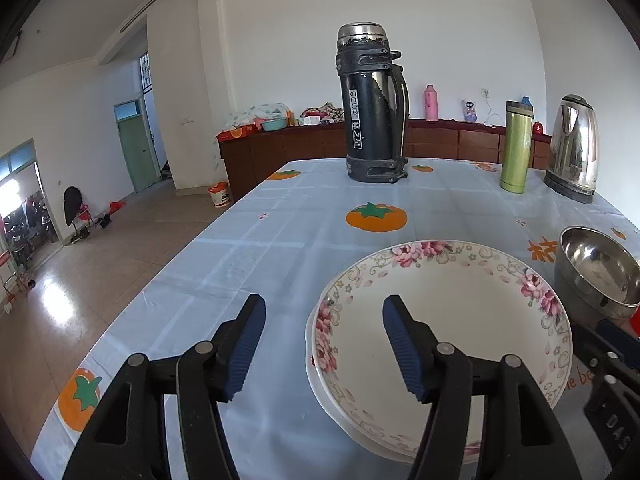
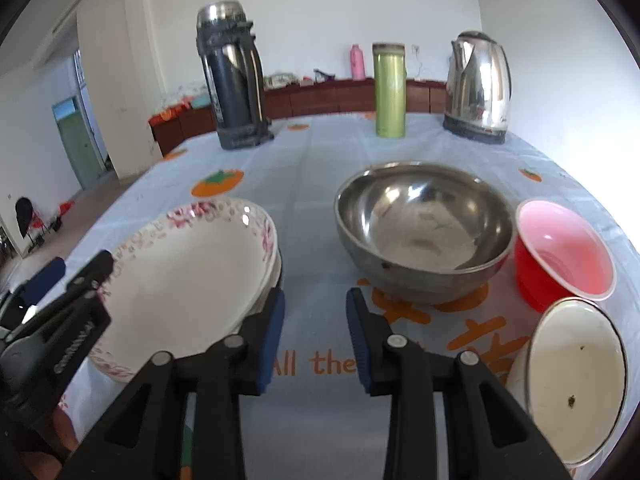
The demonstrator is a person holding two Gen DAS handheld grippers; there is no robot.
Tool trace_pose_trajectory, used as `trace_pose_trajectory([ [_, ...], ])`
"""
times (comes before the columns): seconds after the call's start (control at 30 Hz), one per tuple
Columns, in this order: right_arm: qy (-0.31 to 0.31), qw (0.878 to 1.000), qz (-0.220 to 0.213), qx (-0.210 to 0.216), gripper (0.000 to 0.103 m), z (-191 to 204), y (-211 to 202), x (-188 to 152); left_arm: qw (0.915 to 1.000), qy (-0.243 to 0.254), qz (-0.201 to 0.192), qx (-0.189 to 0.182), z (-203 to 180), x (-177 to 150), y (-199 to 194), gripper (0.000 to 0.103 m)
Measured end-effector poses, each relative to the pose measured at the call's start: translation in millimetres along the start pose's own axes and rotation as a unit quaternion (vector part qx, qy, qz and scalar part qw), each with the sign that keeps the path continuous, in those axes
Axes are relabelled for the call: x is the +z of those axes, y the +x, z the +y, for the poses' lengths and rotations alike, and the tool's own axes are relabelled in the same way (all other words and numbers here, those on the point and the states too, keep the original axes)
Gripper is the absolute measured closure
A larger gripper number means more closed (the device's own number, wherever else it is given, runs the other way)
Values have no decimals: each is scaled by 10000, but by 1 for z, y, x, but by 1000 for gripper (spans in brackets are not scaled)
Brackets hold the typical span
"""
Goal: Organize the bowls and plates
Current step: 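Withdraw both open tools from the plate stack toward the pink plastic bowl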
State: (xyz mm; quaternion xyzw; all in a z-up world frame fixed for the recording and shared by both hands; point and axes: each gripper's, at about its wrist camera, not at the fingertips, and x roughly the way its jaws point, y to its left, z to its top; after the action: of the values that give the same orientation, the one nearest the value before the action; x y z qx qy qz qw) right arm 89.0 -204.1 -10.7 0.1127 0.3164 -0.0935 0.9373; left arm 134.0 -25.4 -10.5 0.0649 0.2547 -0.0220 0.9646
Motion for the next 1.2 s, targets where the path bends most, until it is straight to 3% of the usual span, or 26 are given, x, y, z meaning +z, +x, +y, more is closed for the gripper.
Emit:
trace_pose_trajectory([
  [0.63, 96, 9995, -295, -19, 67, -10, -28, -11, 9995, -221, -125, -169, 8, -7, -16, 39],
  [1.2, 59, 9991, -417, 9, 67, -17, -49, -23, 9991, -109, -90, -408, -7, -16, -35, 39],
])
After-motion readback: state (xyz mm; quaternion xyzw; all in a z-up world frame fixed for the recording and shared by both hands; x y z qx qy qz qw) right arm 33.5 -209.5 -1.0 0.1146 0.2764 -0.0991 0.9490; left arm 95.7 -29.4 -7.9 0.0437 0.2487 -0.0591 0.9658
